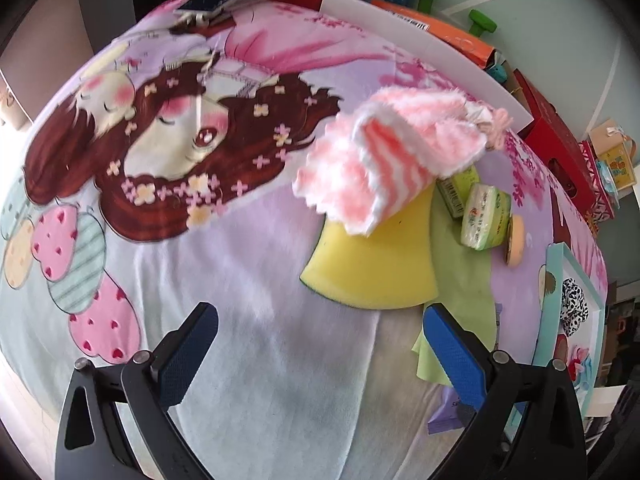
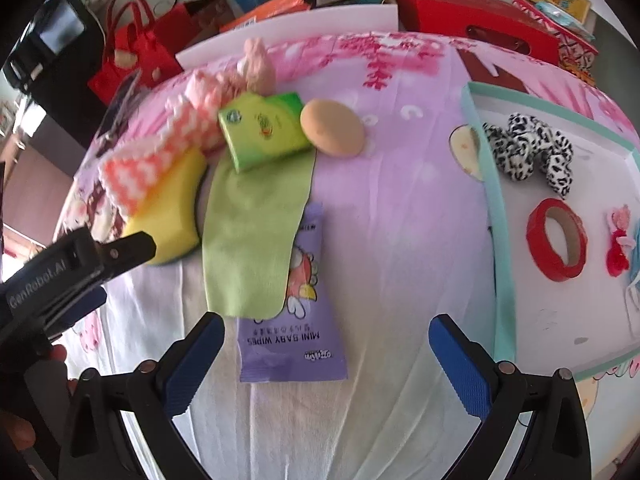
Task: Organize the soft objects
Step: 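Move both tools back toward the sponge, cloth and wipes pack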
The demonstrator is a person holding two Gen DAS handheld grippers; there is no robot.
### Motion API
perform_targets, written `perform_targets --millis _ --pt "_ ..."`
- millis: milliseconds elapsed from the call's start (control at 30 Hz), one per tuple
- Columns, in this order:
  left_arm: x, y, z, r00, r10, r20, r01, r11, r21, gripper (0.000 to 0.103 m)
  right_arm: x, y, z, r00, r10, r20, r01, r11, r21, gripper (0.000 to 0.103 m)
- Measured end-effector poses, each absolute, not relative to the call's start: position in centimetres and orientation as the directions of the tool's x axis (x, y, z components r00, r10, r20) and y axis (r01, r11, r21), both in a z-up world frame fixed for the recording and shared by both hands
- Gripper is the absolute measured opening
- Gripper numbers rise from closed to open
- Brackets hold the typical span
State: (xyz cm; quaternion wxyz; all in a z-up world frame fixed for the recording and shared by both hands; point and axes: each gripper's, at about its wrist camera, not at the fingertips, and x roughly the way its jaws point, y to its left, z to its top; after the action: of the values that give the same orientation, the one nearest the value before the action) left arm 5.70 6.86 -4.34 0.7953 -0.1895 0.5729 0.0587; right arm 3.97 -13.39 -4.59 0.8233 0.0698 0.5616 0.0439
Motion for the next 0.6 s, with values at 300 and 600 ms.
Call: perform_targets --millis 300,600 --pt "5.9 6.8 -4.5 0.339 -0.154 -0.928 -0.295 0.919 -0.261 0.102 3.6 -11.3 -5.8 0.339 0.094 -0.936 -0.057 0.995 0.079 0.098" --pt "8.2 6.3 -4.9 0.313 -0.131 -0.941 -0.286 0.932 -0.225 0.102 3.9 -9.5 -6.9 0.338 0.04 -0.94 -0.095 0.995 0.008 0.09"
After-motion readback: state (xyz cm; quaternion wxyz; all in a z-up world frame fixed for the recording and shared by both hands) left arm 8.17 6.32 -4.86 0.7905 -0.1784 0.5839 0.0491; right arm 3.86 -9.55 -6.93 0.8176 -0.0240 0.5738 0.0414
